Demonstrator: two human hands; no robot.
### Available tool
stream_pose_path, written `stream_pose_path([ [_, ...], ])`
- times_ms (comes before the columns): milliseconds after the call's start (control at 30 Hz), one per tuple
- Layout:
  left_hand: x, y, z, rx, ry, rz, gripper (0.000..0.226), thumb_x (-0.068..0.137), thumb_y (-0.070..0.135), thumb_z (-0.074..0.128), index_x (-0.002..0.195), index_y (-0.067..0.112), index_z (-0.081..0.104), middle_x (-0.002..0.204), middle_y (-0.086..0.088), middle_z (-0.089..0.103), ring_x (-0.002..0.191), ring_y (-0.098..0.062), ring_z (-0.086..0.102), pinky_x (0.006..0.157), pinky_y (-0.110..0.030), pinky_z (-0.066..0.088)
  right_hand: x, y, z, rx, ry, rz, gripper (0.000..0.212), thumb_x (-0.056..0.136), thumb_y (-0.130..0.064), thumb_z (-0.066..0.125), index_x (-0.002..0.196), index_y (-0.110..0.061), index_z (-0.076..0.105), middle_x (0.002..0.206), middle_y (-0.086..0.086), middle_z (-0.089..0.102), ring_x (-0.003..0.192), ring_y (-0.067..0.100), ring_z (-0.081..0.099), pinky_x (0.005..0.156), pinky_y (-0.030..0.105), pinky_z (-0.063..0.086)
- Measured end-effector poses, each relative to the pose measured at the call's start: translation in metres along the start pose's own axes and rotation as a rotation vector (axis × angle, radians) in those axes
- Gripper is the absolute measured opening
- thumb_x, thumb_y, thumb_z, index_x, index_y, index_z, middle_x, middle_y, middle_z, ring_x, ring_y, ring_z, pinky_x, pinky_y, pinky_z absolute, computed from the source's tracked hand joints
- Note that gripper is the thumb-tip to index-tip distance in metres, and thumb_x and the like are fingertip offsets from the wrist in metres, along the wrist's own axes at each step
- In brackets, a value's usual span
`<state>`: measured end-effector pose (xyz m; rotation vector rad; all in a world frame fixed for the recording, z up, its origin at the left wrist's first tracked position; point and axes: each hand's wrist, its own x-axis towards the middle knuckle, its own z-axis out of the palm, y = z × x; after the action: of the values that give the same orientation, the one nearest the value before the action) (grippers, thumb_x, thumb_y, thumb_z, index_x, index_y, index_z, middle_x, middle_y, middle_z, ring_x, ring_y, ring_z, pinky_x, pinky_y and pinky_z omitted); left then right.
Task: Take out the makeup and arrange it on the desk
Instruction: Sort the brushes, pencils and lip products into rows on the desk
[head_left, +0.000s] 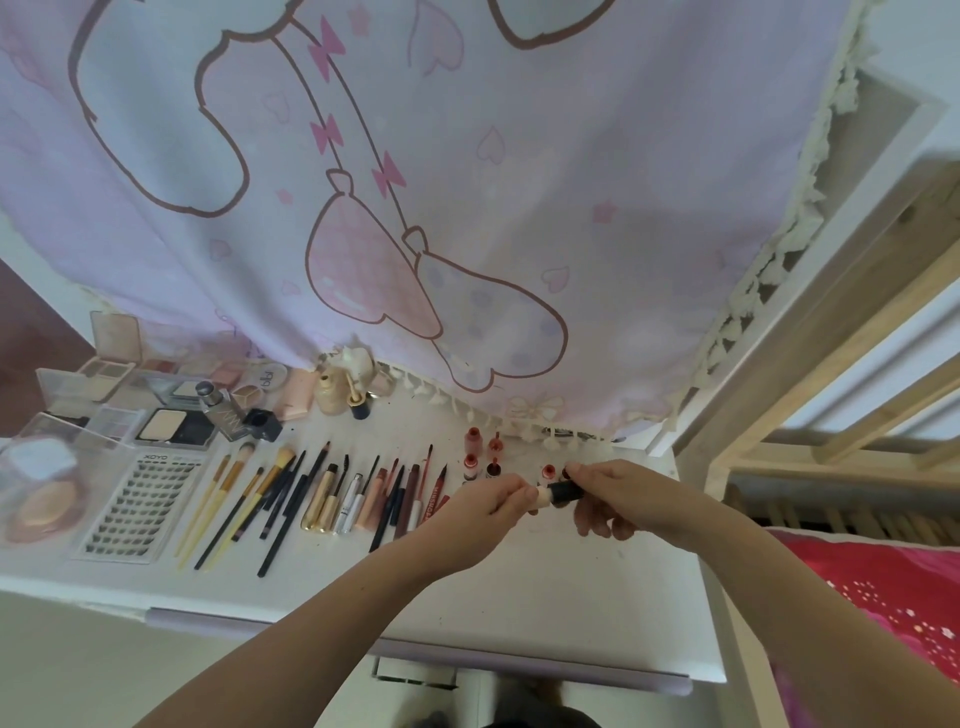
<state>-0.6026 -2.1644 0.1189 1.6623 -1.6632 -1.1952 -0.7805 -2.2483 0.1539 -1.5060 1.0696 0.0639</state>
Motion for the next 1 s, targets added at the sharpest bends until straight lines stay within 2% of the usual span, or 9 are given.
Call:
stream_pose_path([
  [67,0.000,0.000,-0.001,-0.015,-0.025,0.002,0.024,0.100,0.031,0.038,0.083,0.028,0.053,0.069,0.006,0.043,0.057,-0.005,0.036,0.055,-0.016,0.032,0.001,0.003,0.001,-0.022,-0.009,-0.005,0.039,0.098,-0.042,0.040,0.090,-0.012,0.062,0.058,-0.007,0.054,0.049,0.006,0.040,0.048,0.016,0.031],
  [133,0.000,-0.001,-0.001,-0.010,-0.097,-0.007,0.021,0.100,0.033,0.039,0.091,0.024,0.056,0.069,0.009,0.044,0.058,-0.003,0.038,0.055,-0.012,0.033,0.002,0.007,0.001,-0.039,-0.036,-0.038,0.026,0.097,-0.034,0.047,0.092,-0.012,0.060,0.064,-0.007,0.054,0.056,0.007,0.041,0.051,0.017,0.033],
  [267,-0.002,-0.009,-0.003,0.065,-0.210,-0.024,0.023,0.100,0.037,0.036,0.098,0.026,0.056,0.071,0.009,0.049,0.063,-0.005,0.044,0.067,-0.021,0.040,-0.002,0.014,-0.006,-0.107,-0.033,-0.043,0.005,0.094,-0.019,0.056,0.097,-0.017,0.058,0.077,-0.005,0.062,0.064,0.006,0.049,0.053,0.017,0.039],
  [367,-0.007,-0.018,-0.010,-0.009,-0.221,-0.074,0.021,0.101,0.033,0.035,0.101,0.019,0.051,0.078,0.006,0.057,0.068,-0.007,0.053,0.073,-0.025,0.046,-0.008,0.021,-0.021,0.025,0.013,-0.017,0.006,0.092,-0.012,0.057,0.098,-0.012,0.057,0.083,0.000,0.068,0.064,0.006,0.055,0.054,0.019,0.042],
  [467,-0.010,-0.027,-0.007,-0.134,-0.229,-0.130,0.021,0.102,0.030,0.033,0.106,0.014,0.046,0.098,0.000,0.067,0.087,-0.010,0.065,0.081,-0.025,0.051,-0.010,0.035,-0.025,0.278,0.027,0.014,0.014,0.092,-0.009,0.057,0.106,-0.010,0.056,0.096,0.008,0.072,0.079,0.012,0.064,0.062,0.024,0.051],
  [600,-0.006,-0.033,0.025,-0.095,-0.081,-0.189,0.030,0.099,0.037,0.039,0.117,0.016,0.049,0.111,0.005,0.065,0.100,-0.013,0.063,0.089,-0.026,0.051,-0.001,0.062,-0.002,0.440,0.083,0.018,0.021,0.098,-0.015,0.047,0.116,-0.013,0.056,0.107,0.005,0.070,0.095,0.014,0.065,0.073,0.029,0.055],
  [700,-0.001,-0.037,0.056,0.038,0.159,-0.208,0.028,0.096,0.040,0.046,0.112,0.021,0.057,0.098,0.010,0.056,0.083,-0.002,0.054,0.074,-0.012,0.045,0.015,0.086,0.027,0.303,0.269,0.034,0.016,0.098,-0.021,0.046,0.113,-0.020,0.054,0.109,-0.006,0.067,0.105,0.010,0.059,0.080,0.025,0.049],
  [833,0.011,-0.040,0.081,0.019,0.281,-0.307,0.022,0.096,0.038,0.047,0.111,0.022,0.052,0.074,0.012,0.052,0.063,-0.001,0.050,0.057,-0.010,0.036,0.038,0.104,0.041,-0.102,0.509,-0.089,0.016,0.090,-0.023,0.060,0.103,-0.030,0.053,0.101,-0.010,0.053,0.090,0.002,0.048,0.074,0.010,0.035],
  [1000,0.030,-0.045,0.092,0.032,0.343,-0.335,0.008,0.097,0.031,0.048,0.102,0.027,0.044,0.078,0.007,0.061,0.058,-0.007,0.060,0.062,-0.022,0.054,0.074,0.111,0.051,-0.241,0.541,-0.115,0.017,0.091,-0.023,0.058,0.107,-0.019,0.054,0.095,0.000,0.057,0.081,0.012,0.052,0.069,0.017,0.040],
])
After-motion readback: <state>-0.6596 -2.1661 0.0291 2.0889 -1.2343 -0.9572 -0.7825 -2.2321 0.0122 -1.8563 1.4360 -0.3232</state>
